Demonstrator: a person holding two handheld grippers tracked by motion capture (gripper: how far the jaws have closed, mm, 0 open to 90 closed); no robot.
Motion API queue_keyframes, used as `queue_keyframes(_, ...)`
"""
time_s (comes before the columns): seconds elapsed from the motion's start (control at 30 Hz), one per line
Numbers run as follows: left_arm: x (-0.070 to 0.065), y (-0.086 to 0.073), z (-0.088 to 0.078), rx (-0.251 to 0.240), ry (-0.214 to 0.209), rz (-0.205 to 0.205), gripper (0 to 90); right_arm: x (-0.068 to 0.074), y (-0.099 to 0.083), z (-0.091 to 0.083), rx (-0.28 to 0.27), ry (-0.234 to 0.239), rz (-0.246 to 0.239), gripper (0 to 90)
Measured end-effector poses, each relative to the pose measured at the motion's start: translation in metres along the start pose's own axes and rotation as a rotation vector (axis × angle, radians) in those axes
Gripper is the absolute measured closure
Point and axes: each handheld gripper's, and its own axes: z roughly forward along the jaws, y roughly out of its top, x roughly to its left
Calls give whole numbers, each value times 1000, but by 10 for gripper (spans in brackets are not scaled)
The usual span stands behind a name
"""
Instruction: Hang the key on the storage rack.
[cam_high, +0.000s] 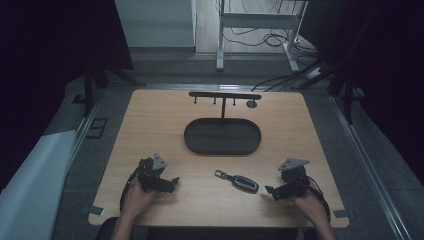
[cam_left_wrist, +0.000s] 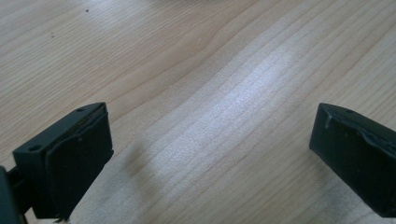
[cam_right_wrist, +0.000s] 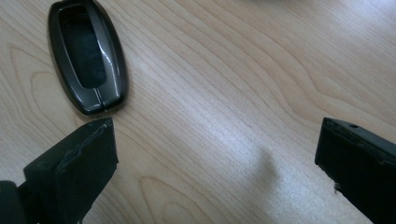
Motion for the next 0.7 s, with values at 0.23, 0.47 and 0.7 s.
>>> queue_keyframes(0.23, -1, 0, 0, 6, 4, 6, 0, 4, 9, 2, 46, 23, -29, 0)
queue_keyframes(0.47, -1, 0, 1, 8, 4, 7, 0, 12, 20, 7, 107, 57, -72, 9)
queue_keyframes(0.7, -1, 0, 1, 10, 4, 8, 0, 19, 31, 11, 154, 86, -107, 37)
